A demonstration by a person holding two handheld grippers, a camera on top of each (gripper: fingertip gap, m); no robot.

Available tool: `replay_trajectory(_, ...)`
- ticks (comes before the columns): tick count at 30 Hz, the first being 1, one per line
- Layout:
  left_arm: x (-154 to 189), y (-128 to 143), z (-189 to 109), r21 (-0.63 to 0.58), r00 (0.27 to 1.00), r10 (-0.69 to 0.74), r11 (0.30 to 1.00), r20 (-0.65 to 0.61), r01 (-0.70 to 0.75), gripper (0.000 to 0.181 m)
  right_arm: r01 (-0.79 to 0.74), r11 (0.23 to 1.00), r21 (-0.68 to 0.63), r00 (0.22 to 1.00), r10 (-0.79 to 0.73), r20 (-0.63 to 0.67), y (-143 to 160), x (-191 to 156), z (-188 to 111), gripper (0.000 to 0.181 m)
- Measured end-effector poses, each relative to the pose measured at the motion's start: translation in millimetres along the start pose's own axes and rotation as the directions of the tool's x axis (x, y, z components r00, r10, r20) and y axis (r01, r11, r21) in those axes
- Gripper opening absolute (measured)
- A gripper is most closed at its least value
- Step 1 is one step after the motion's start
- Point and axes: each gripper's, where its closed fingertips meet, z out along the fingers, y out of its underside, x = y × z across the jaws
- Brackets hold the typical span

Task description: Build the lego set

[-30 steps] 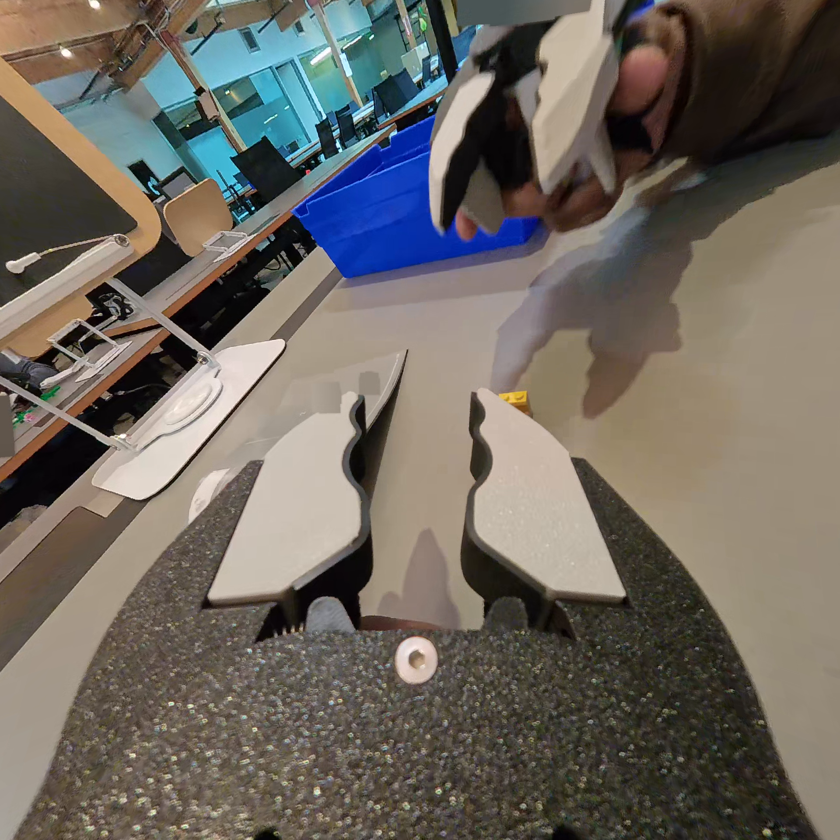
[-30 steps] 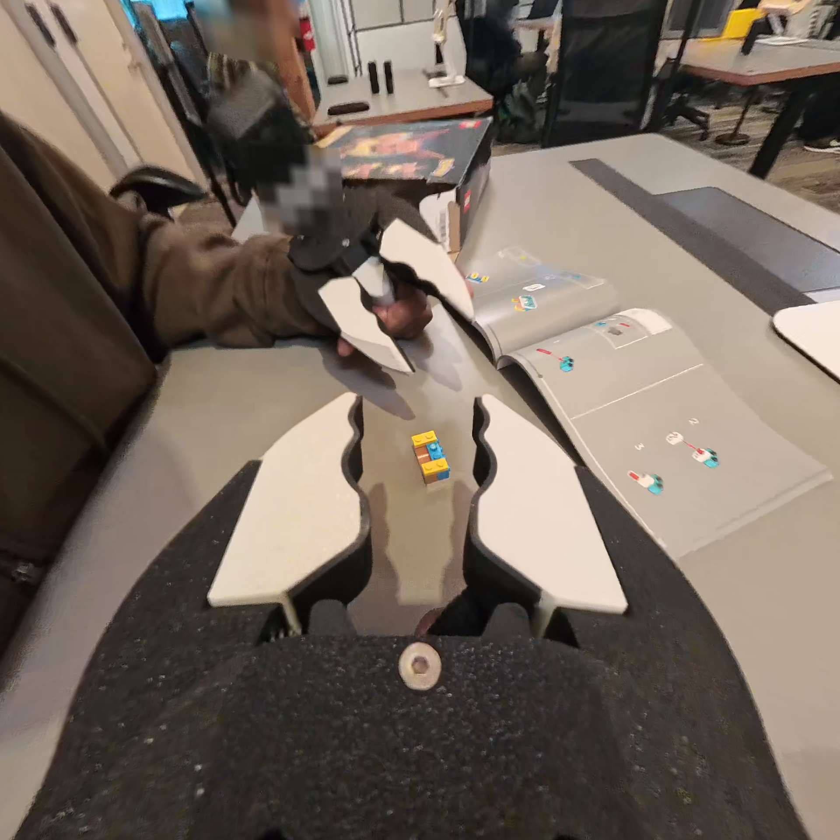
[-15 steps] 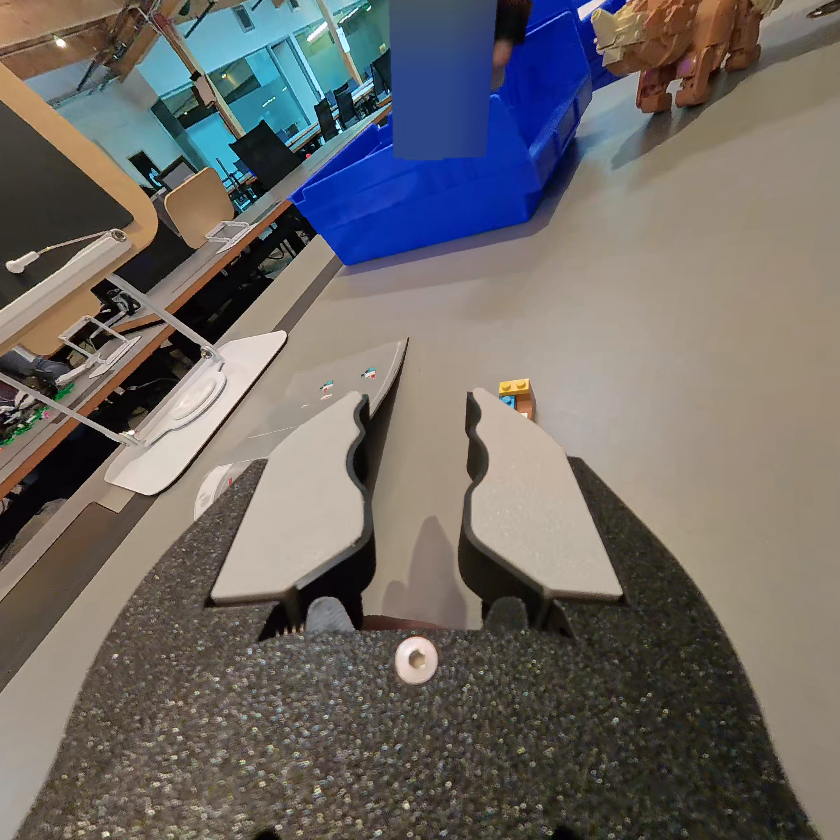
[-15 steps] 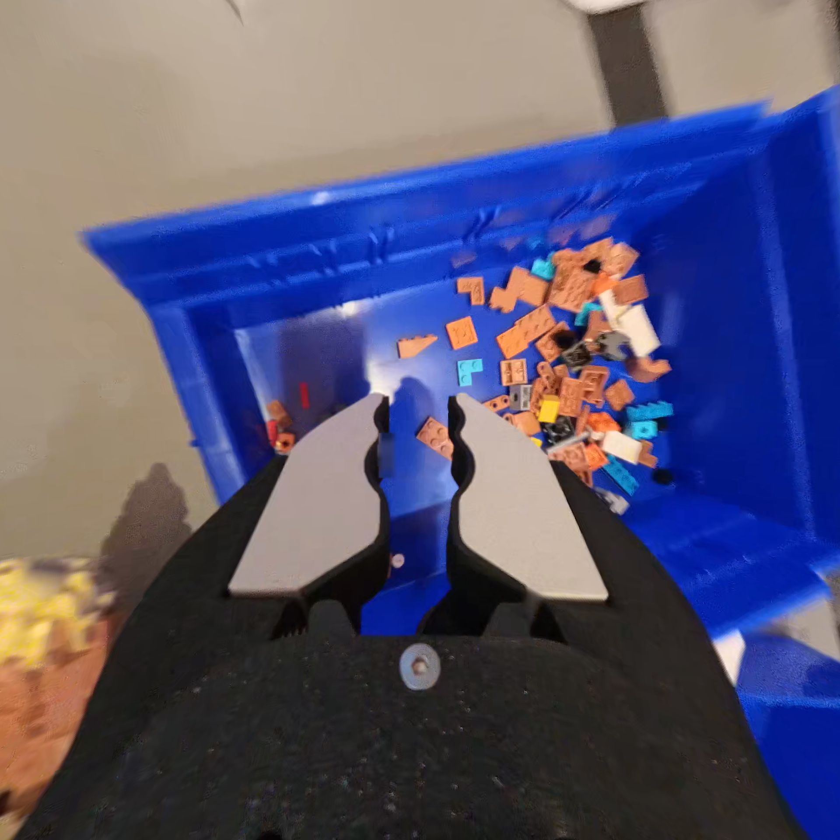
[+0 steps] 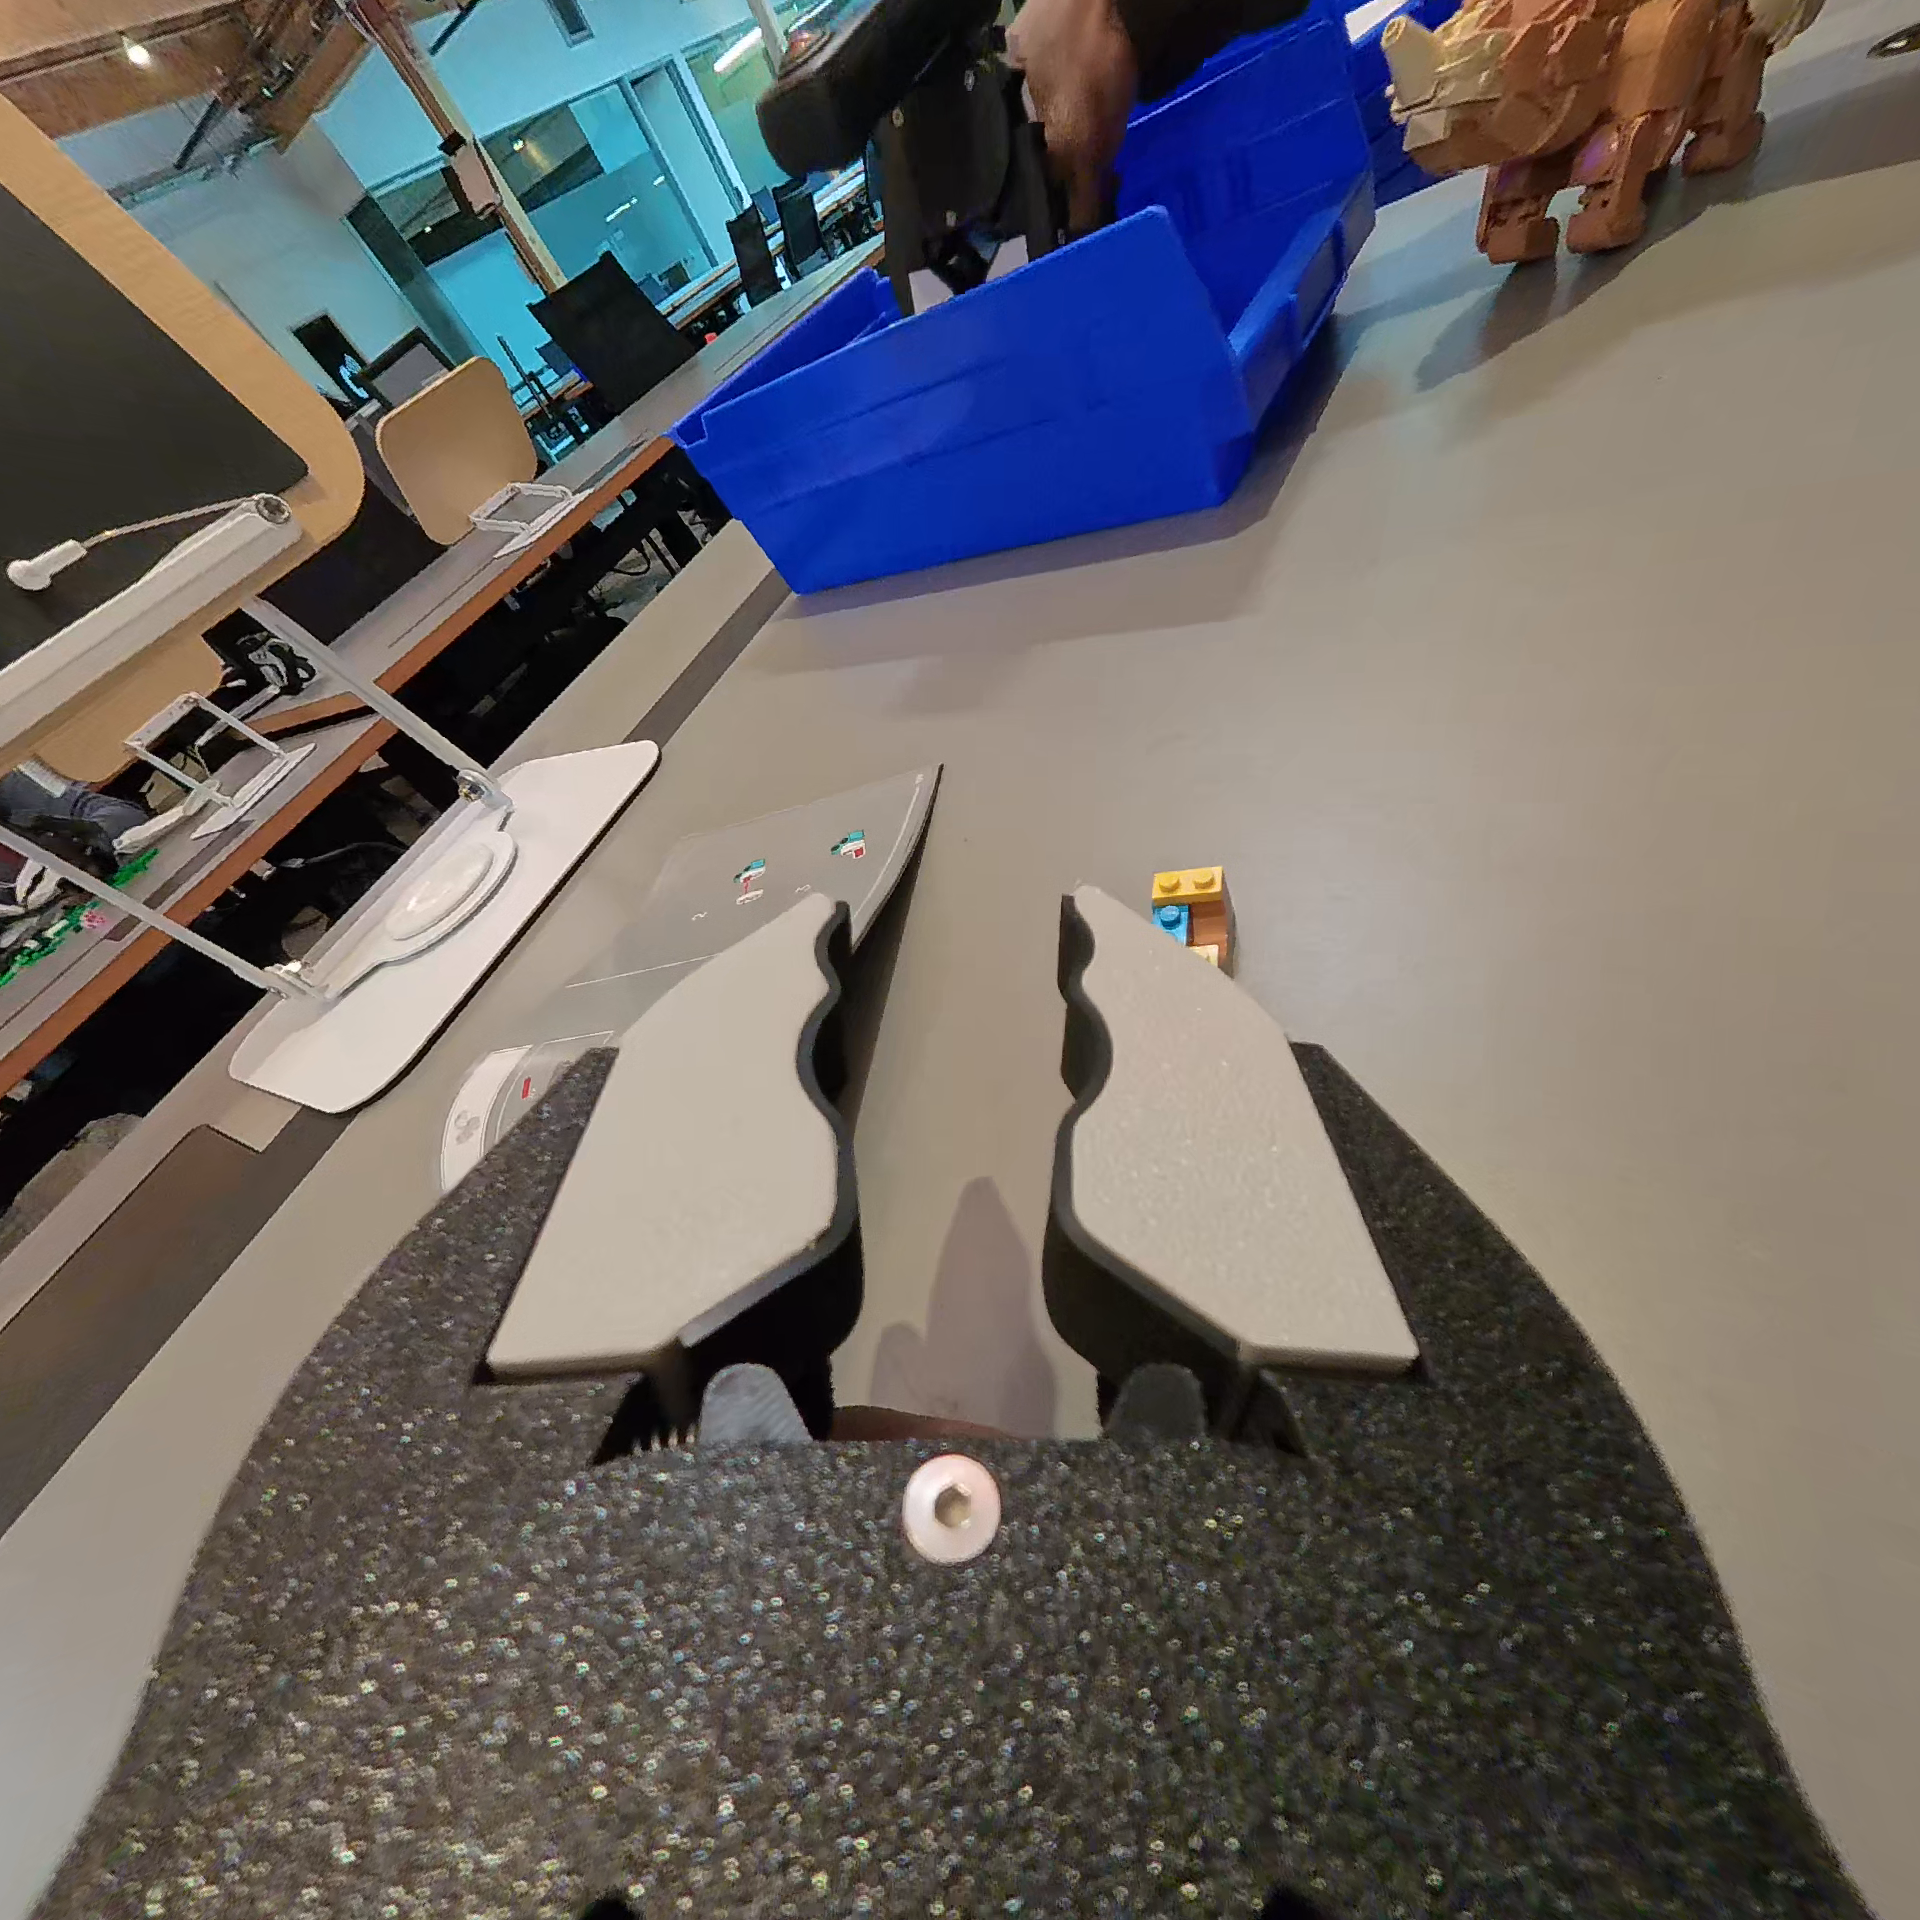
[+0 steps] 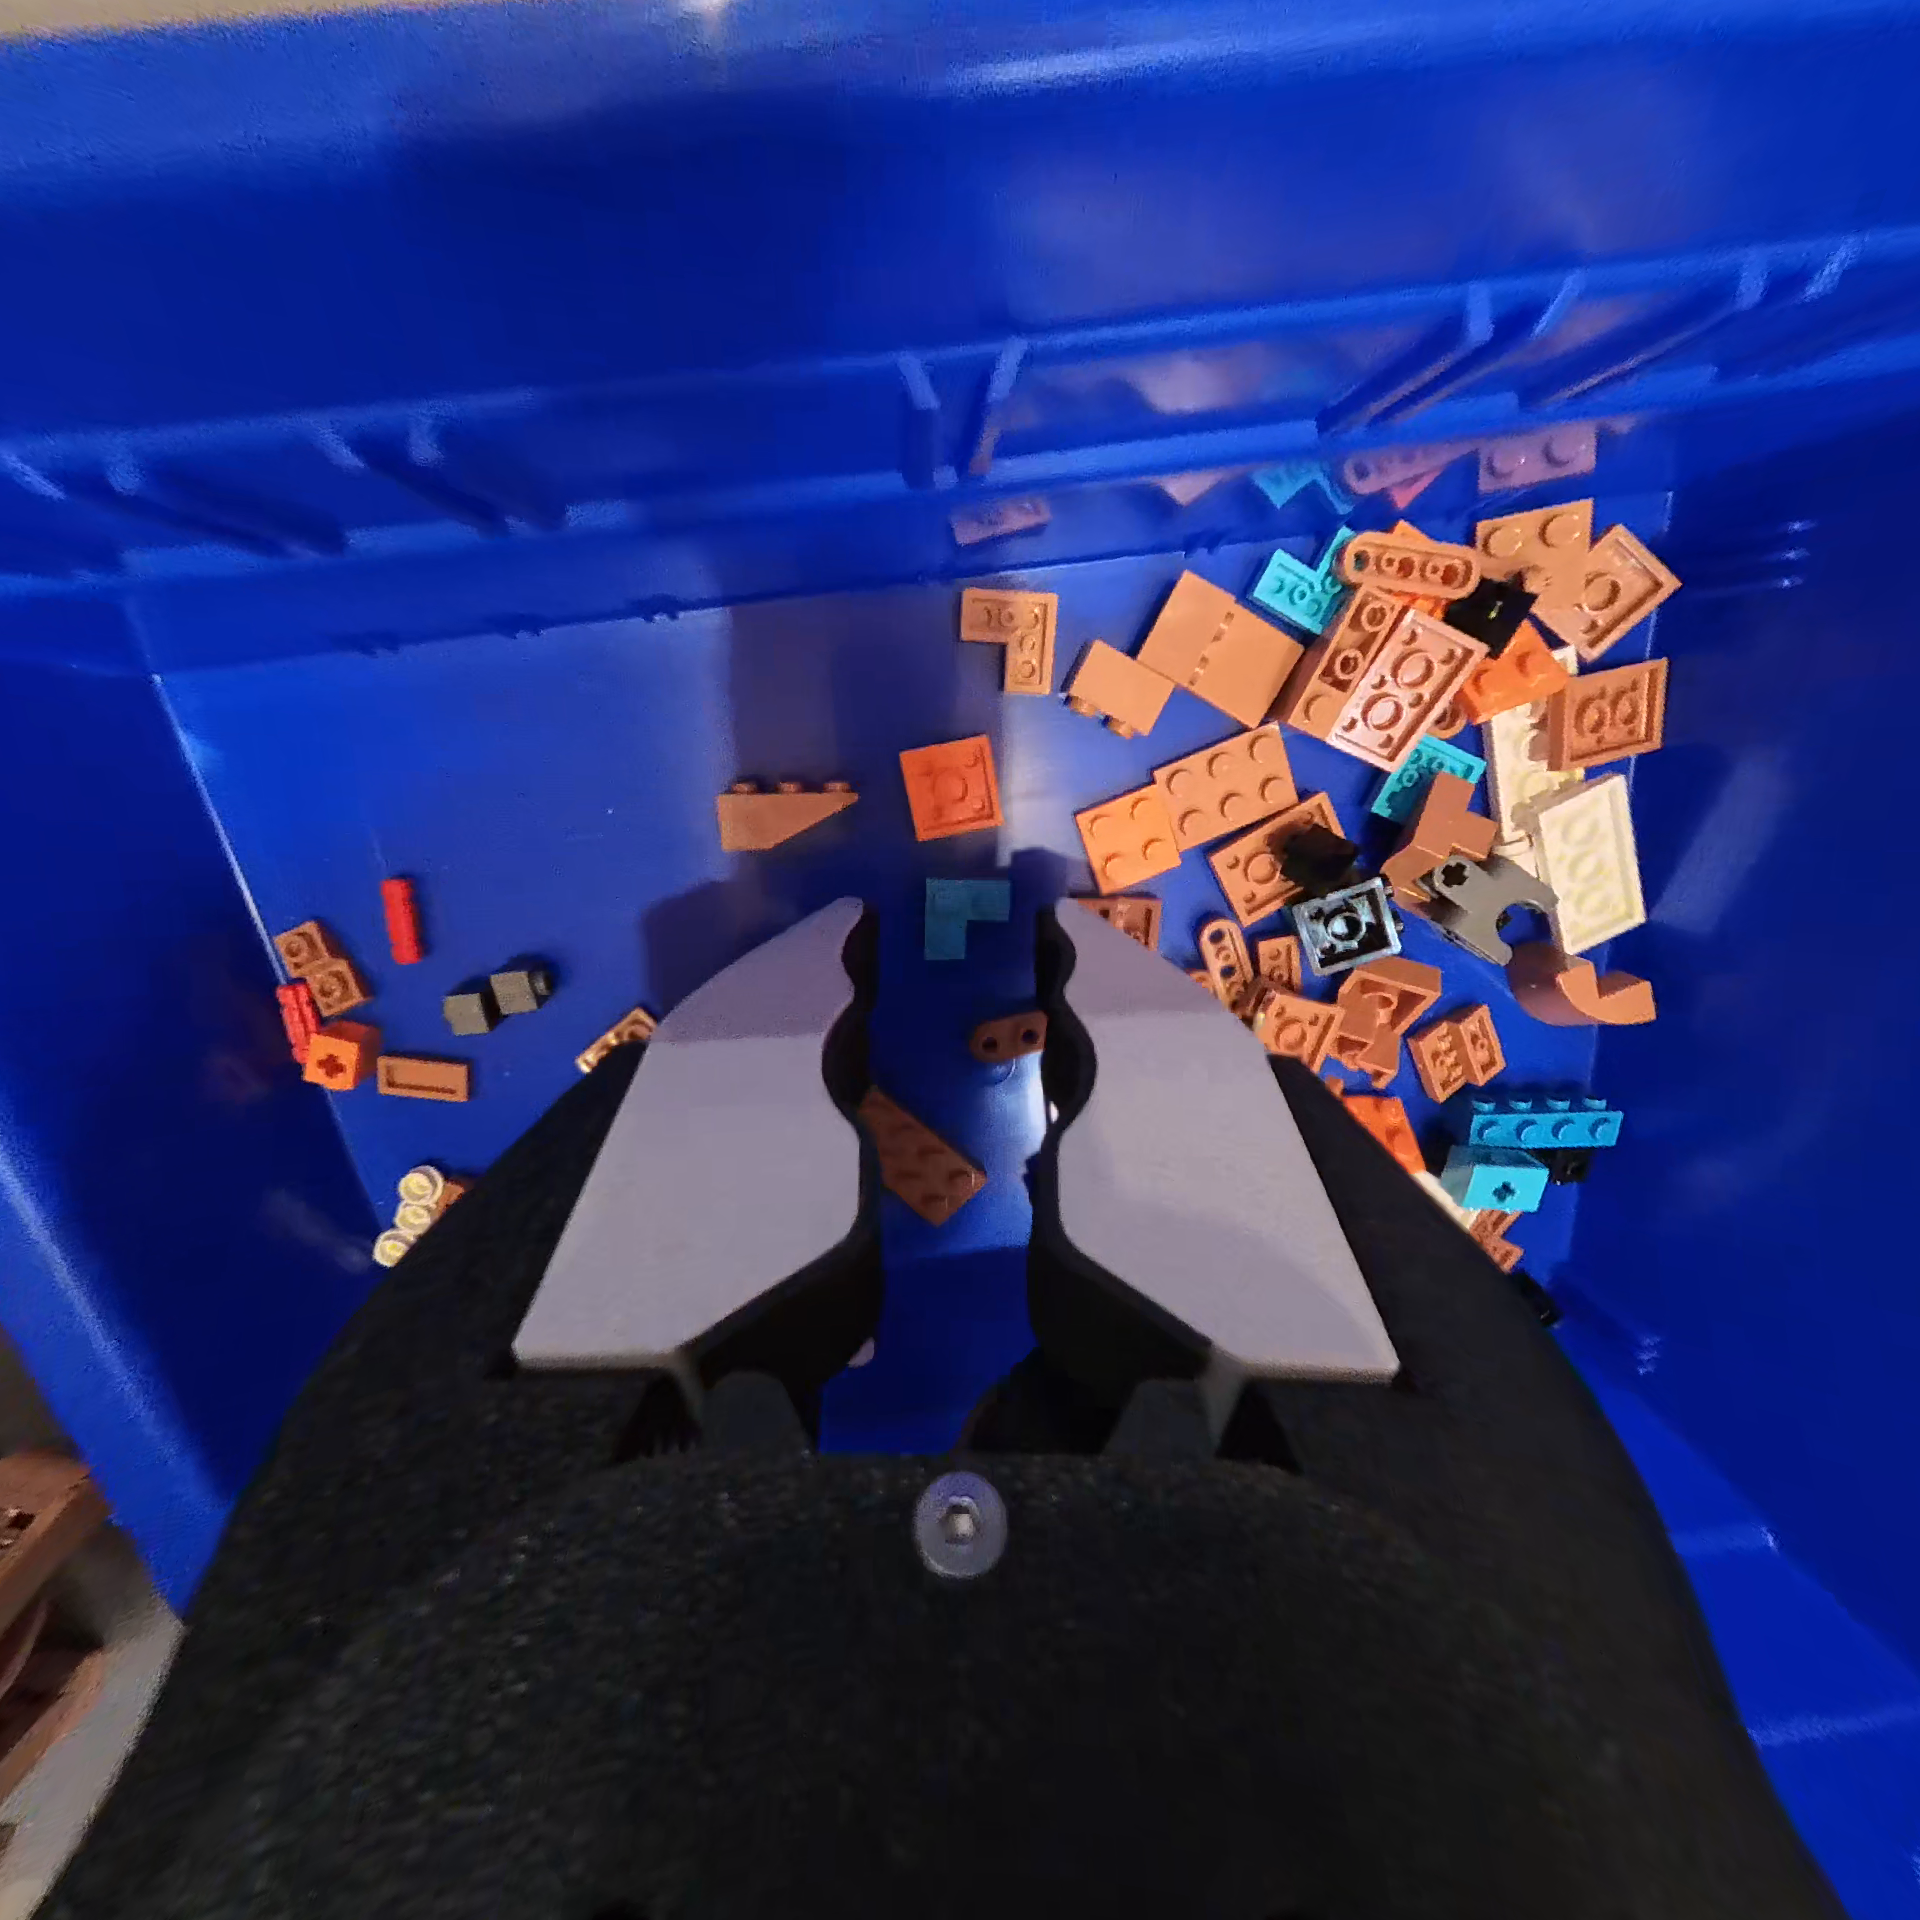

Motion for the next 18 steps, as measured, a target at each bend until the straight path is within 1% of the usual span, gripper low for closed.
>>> replay_trajectory(7, -2.2, -1.8, -1.4, 0.016, 1.000, -0.009, 1.000, 0.012, 0.009, 0.037, -0.007, 0.999, -0.046, 0.999, 0.009, 0.038, 2.8, 1.9, 7.7, 0.029)
replay_trajectory(10, -3.2, -1.4, -1.1, 0.013, 1.000, -0.012, 1.000, 0.019, 0.011, 0.036, -0.011, 0.999, -0.053, 0.998, 0.015, 0.066, 2.3, -1.9, 8.3, 0.019)
replay_trajectory(13, -3.8, -1.0, -0.8, 0.010, 1.000, -0.010, 1.000, 0.026, 0.009, 0.036, -0.013, 0.998, -0.053, 0.998, 0.017, 0.064, 1.8, -3.3, 8.2, 0.016)
replay_trajectory(16, -3.4, -0.7, -0.6, 0.007, 1.000, -0.003, 1.000, 0.029, 0.002, 0.036, -0.010, 1.000, -0.007, 0.999, 0.010, 0.049, -1.6, -7.5, -0.6, 0.017)
replay_trajectory(18, -2.7, -0.3, -0.3, 0.004, 1.000, 0.004, 1.000, 0.028, -0.004, 0.035, -0.016, 0.995, 0.094, 0.999, 0.011, 0.051, -17.2, -19.1, -21.9, 0.016)
